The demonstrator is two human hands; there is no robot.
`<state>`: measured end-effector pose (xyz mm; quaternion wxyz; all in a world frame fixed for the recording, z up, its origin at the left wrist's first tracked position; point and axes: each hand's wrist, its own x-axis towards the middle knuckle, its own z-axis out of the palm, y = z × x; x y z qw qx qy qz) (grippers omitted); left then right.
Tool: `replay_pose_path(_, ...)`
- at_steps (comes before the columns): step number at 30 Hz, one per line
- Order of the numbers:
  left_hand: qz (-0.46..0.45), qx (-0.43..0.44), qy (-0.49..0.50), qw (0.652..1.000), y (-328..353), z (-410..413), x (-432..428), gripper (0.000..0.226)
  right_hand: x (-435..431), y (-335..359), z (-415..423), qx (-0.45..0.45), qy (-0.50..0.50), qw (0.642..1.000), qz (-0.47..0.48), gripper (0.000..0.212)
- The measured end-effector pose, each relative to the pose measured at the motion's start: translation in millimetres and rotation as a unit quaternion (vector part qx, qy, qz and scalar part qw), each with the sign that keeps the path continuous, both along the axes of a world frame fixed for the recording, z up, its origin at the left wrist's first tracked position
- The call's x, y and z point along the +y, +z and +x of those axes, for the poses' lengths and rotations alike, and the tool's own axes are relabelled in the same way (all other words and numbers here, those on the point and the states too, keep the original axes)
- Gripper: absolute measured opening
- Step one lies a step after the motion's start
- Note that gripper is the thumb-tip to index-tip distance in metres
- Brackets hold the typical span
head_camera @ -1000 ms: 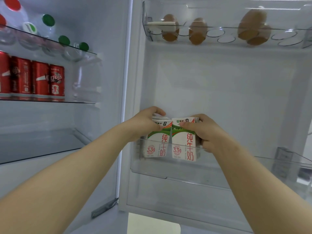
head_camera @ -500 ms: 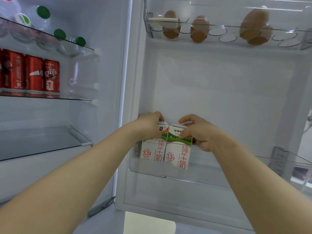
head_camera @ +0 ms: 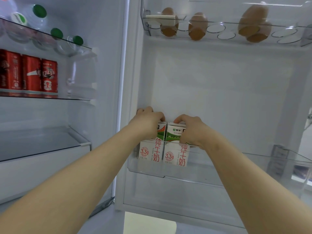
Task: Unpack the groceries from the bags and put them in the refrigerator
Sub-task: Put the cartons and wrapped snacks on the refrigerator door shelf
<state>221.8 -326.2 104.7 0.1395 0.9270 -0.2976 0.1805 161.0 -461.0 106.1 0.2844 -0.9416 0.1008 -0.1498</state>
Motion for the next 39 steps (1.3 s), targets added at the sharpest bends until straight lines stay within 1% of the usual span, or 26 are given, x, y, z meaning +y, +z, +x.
replay_pose_path(4,-0.014,-0.003,-0.004,1.000,-2,-1,0,0.057,0,0,1,-0.007,-0.005,0.999,-0.048,0.057)
replay_pose_path(8,-0.029,-0.011,-0.005,1.000,-3,-2,1,0.058,0,1,1,-0.012,-0.001,0.998,-0.055,0.057)
replay_pose_path(12,-0.040,-0.027,-0.005,0.999,-3,-4,0,0.055,-1,2,-2,-0.022,-0.001,0.998,-0.057,0.048)
replay_pose_path(16,-0.041,-0.031,-0.003,0.999,-4,-4,0,0.051,-2,-1,0,-0.033,-0.008,0.993,-0.111,0.043)
replay_pose_path(20,-0.083,-0.014,-0.014,0.996,-3,-6,1,0.040,-2,-3,3,-0.047,-0.003,0.993,-0.105,0.037)
replay_pose_path(23,-0.091,-0.010,-0.019,0.996,-3,-8,1,0.036,2,-2,1,-0.039,-0.005,0.994,-0.102,0.041)
replay_pose_path(25,-0.102,-0.017,-0.019,0.994,-4,-9,1,0.038,6,-2,-2,-0.048,-0.015,0.993,-0.110,0.044)
replay_pose_path(27,-0.121,-0.023,-0.021,0.992,-5,-10,1,0.043,10,-1,-6,-0.084,-0.027,0.990,-0.110,0.047)
replay_pose_path(29,-0.144,-0.034,-0.029,0.989,-5,-12,2,0.046,15,-2,-12,-0.142,-0.044,0.982,-0.117,0.049)
replay_pose_path(31,-0.175,-0.060,-0.042,0.982,-8,-15,4,0.043,18,-6,-19,-0.195,-0.062,0.971,-0.126,0.052)
replay_pose_path(33,-0.197,-0.094,-0.059,0.974,-11,-17,7,0.038,19,-13,-28,-0.227,-0.088,0.959,-0.149,0.052)
replay_pose_path(36,-0.203,-0.123,-0.102,0.966,-10,-22,9,0.035,21,-25,-39,-0.271,-0.112,0.937,-0.191,0.051)
replay_pose_path(39,-0.187,-0.146,-0.148,0.960,-12,-27,8,0.034,24,-35,-53,-0.320,-0.148,0.919,-0.178,0.050)
